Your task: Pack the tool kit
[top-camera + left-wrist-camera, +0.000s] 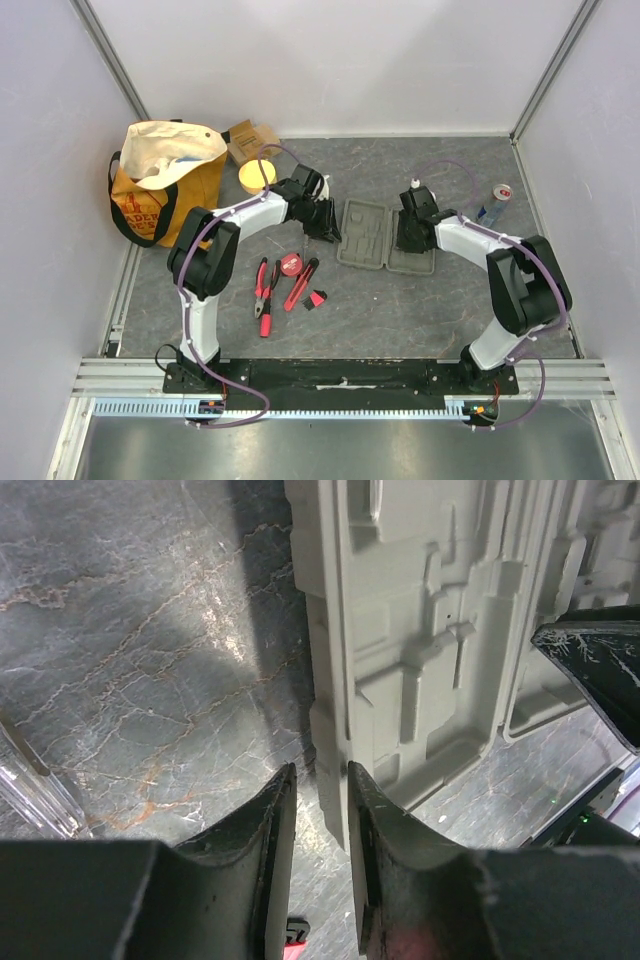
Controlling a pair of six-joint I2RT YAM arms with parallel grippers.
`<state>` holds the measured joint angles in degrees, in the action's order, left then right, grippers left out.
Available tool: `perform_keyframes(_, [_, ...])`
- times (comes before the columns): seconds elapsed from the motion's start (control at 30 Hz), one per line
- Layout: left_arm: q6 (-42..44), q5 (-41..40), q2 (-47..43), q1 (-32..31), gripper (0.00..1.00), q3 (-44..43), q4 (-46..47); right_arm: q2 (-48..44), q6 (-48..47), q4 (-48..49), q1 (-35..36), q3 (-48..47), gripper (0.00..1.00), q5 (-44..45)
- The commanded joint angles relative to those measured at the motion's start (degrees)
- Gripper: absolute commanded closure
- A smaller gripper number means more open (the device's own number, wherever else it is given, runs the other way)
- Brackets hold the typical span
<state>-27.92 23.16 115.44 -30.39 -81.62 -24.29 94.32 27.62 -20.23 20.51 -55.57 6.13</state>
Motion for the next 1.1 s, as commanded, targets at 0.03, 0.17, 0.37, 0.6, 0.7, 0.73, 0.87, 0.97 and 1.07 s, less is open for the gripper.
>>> perform_keyframes(0.03, [2.7, 0.6, 1.1, -0.5, 0.67, 0.2, -0.8, 1.3, 1.6, 0.9, 0.1, -0.1, 0.65, 0.9])
perform_keyframes(0.17, [3.4, -3.6, -1.8, -0.5, 0.68, -0.4, -1.8, -1.2, 1.3, -0.4, 0.9, -3.0, 0.65, 2.7])
perform_keyframes(0.37, [3.1, -15.1, -13.6, 0.2, 0.48, 0.8, -3.6, -6.8, 0.9, -2.7, 2.6, -8.3, 0.56, 5.4])
perform_keyframes(0.6, [1.1, -26.0, -25.7, 4.8, 0.33, 12.8, -9.2, -8.7, -0.7, -2.5, 4.6, -10.1, 0.5, 1.7])
perform_keyframes(0.7, [0.0, -24.6, -31.0, 8.5, 0.36, 20.4, -8.6, -8.7, -1.0, -1.8, 5.7, -9.1, 0.5, 1.0])
perform_keyframes(0.73, [-0.2, -23.8, -32.6, 9.7, 0.38, 23.1, -8.0, -8.6, -0.9, -1.7, 5.9, -8.8, 0.5, 0.7])
perform_keyframes(0.87, [-1.5, -19.2, -38.1, 13.0, 0.41, 31.1, -5.1, -8.3, -0.6, -1.0, 6.5, -8.2, 0.5, -0.4])
perform_keyframes(0.97, [-2.7, -17.7, -39.8, 14.0, 0.42, 34.8, -3.6, -7.8, -0.6, -1.0, 6.6, -8.4, 0.5, -0.9])
perform_keyframes(1.07, [-3.1, -17.1, -39.8, 14.5, 0.45, 37.0, -2.3, -7.7, -0.6, -1.1, 6.7, -8.5, 0.5, -1.1])
